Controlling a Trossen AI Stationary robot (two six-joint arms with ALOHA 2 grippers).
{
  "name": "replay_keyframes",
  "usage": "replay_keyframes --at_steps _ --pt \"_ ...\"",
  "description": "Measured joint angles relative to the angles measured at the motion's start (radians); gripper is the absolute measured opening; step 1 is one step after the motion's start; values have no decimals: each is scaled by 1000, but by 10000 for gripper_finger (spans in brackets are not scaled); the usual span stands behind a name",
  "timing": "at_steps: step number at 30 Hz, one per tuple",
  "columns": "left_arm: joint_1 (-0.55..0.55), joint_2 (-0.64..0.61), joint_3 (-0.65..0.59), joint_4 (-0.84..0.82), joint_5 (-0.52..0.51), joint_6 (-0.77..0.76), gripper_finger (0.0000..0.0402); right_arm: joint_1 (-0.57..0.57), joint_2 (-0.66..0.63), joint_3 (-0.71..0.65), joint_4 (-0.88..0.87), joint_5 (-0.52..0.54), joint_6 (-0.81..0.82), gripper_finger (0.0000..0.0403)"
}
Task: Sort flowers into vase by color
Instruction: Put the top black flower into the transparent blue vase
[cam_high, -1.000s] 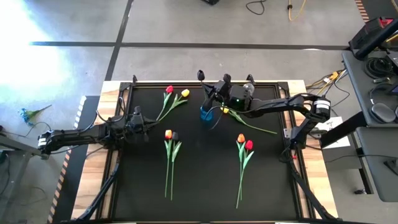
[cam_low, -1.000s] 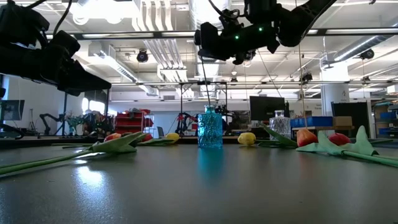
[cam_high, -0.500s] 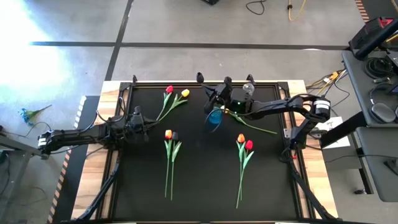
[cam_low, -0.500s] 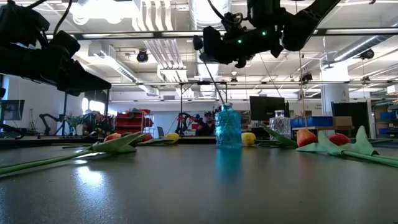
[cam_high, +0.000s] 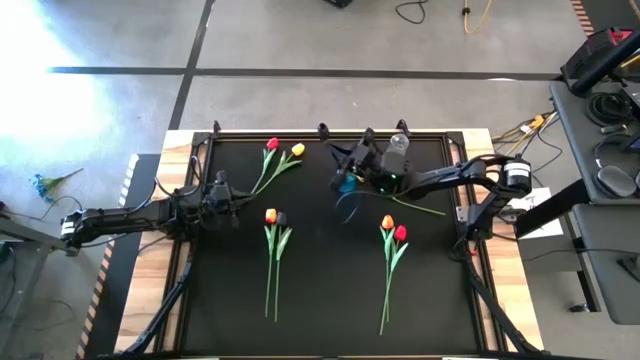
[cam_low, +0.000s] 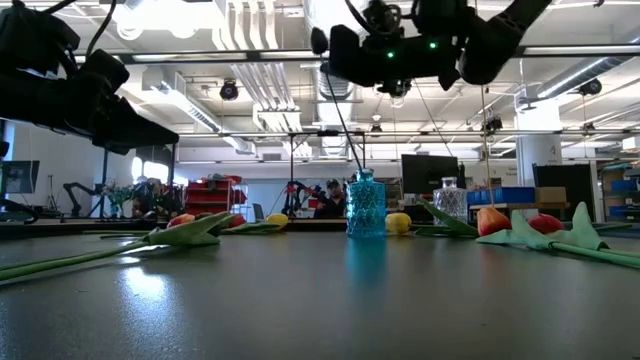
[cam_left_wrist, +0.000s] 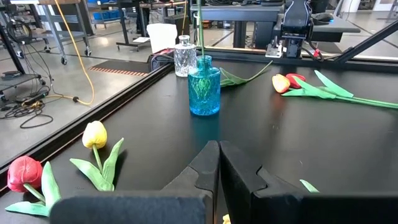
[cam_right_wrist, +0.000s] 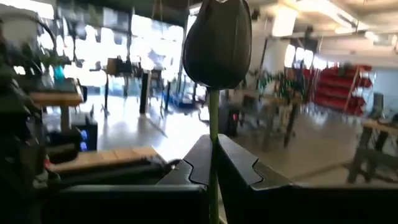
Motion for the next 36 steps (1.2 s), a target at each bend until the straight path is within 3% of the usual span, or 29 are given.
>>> replay_keyframes --at_steps 12,36 --pt "0 0 0 0 0 0 0 6 -9 -252 507 0 -7 9" --pt "0 10 0 3 0 0 0 -34 66 -246 507 24 71 9"
